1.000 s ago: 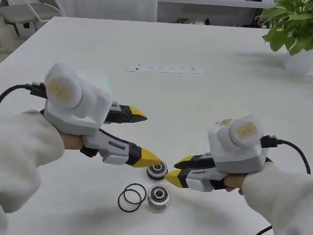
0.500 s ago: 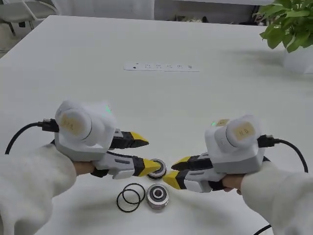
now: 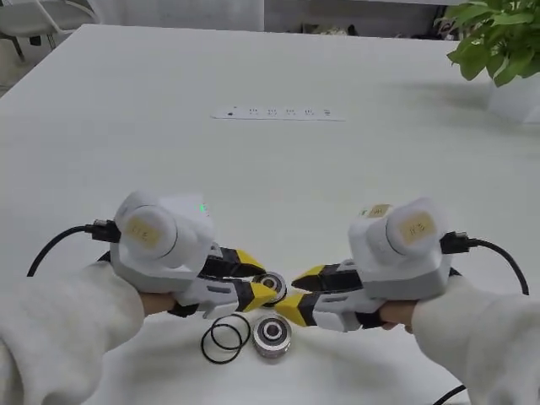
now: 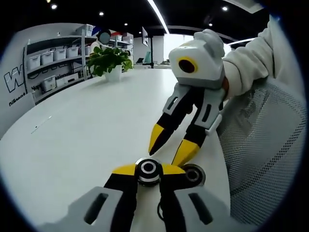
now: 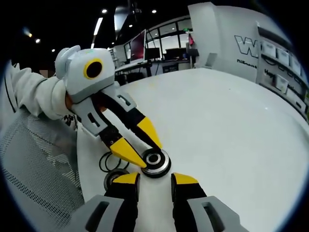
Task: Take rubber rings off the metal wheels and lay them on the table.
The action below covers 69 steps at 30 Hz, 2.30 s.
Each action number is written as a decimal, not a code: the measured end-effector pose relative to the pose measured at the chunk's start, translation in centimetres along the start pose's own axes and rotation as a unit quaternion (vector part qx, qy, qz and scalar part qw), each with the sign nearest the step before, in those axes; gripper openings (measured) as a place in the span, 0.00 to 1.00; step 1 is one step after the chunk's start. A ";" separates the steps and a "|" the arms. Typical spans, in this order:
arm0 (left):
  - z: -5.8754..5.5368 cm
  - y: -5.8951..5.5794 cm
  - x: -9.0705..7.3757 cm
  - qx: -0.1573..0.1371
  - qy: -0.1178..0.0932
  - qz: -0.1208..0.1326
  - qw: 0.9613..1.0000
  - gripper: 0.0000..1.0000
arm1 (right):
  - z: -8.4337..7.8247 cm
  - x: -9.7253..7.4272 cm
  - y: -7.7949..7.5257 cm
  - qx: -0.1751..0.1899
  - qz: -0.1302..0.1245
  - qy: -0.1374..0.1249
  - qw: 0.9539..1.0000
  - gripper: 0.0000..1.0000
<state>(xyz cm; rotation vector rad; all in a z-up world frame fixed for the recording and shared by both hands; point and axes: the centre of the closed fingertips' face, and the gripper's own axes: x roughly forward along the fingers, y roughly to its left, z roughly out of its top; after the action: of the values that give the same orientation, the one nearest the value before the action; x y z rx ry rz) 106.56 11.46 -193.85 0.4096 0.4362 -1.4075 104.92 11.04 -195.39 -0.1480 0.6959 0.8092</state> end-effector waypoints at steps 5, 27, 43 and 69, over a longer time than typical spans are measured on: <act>-0.1 -0.1 0.0 -0.002 -0.002 -0.001 1.000 0.07 | -0.1 0.2 -0.1 -0.002 0.000 0.002 1.000 0.22; 0.1 -0.2 0.0 0.009 -0.009 0.000 1.000 0.07 | 0.2 0.9 -0.1 -0.024 0.004 -0.006 1.000 0.21; 0.1 -0.1 0.1 0.005 -0.014 0.003 1.000 0.07 | -0.3 0.4 -0.3 -0.033 0.010 0.009 0.999 0.05; -0.1 0.1 0.0 0.007 -0.009 0.008 1.000 0.07 | 0.4 -0.2 -1.6 0.062 -0.030 0.003 0.998 0.00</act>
<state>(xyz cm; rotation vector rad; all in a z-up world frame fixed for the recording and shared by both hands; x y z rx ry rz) 106.61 11.55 -193.91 0.4102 0.4070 -1.3982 106.14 9.91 -195.20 -0.0590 0.7418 0.7056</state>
